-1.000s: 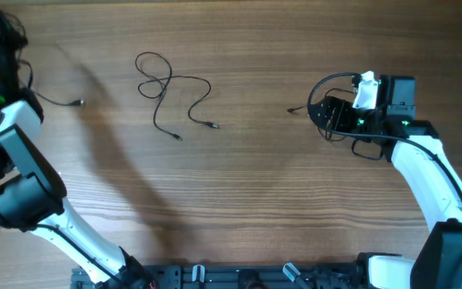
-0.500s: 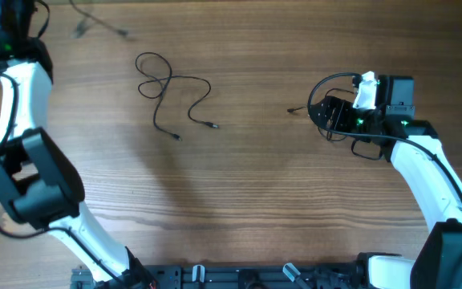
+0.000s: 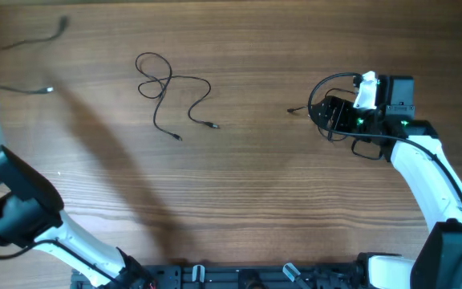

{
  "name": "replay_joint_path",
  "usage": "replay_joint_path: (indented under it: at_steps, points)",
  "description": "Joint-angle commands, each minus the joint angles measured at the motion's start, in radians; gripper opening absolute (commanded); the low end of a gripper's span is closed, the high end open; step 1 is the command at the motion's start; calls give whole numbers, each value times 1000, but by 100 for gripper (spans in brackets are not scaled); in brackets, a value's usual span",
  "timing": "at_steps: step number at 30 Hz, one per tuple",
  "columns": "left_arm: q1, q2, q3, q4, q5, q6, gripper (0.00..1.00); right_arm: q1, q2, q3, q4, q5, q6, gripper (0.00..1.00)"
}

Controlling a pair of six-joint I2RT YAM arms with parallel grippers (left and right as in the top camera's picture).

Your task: Untangle cables

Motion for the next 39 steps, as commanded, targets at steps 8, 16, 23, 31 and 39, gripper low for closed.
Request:
replay_joint_path:
  at_steps: [8, 16, 23, 31, 39]
  points:
    - [8, 168, 8, 183, 123, 42, 4, 6, -13, 0, 3, 22, 15, 100]
    - [-53, 296, 7, -108, 215, 390, 4, 26, -13, 0, 3, 26, 16, 100]
    - [-59, 318, 8, -303, 214, 252, 100, 27, -13, 0, 5, 30, 5, 100]
    - [-93, 40, 9, -492, 356, -271, 100, 27, -13, 0, 24, 44, -23, 100]
    - [-231, -23, 8, -945, 640, -481, 100, 27, -13, 0, -4, 45, -101, 100]
